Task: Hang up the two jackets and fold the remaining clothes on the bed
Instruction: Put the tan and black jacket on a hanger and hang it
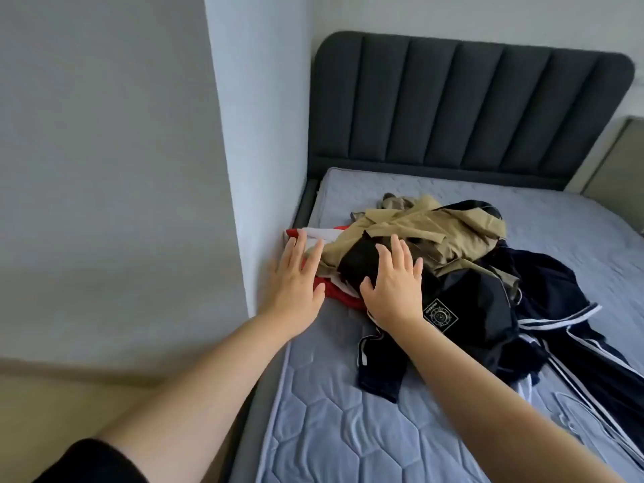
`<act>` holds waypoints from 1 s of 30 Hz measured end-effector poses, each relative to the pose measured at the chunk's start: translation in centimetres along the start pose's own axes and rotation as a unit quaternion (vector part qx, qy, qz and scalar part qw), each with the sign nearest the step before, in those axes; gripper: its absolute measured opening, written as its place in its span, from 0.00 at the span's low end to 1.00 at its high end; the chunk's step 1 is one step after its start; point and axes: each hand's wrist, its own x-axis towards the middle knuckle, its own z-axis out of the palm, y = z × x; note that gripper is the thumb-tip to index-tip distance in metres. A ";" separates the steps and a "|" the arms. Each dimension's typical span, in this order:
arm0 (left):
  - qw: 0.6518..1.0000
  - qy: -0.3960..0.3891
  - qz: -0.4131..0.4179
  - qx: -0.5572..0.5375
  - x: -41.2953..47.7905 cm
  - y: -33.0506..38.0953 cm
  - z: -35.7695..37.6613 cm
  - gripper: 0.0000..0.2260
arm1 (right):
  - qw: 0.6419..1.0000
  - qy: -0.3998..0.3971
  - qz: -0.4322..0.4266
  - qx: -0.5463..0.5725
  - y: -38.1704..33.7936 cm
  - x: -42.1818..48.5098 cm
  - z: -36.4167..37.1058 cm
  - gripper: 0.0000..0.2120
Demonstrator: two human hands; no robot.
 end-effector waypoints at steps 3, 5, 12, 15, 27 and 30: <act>0.996 -0.079 0.021 -0.028 1.3 2.1 1.0 0.31 | 0.995 -0.001 0.093 -0.021 3.4 1.9 -0.8 0.35; 0.984 -0.152 0.010 -0.088 2.1 3.3 1.7 0.32 | 0.985 -0.049 0.166 0.028 5.5 2.9 -1.2 0.43; 0.918 -0.273 -0.073 -0.279 2.5 4.1 4.1 0.30 | 0.958 -0.187 0.208 0.069 7.9 2.4 0.9 0.28; 0.896 -0.273 -0.106 -0.334 2.0 3.1 4.8 0.32 | 0.967 -0.195 0.147 0.067 6.6 1.9 1.4 0.05; 0.913 -0.136 -0.023 -0.384 4.2 2.6 3.6 0.23 | 0.910 -0.184 0.070 0.366 0.8 2.1 -3.7 0.12; 0.923 -0.105 -0.023 -0.370 4.4 2.8 3.0 0.04 | 0.898 -0.191 0.061 0.391 -0.3 1.7 -4.4 0.11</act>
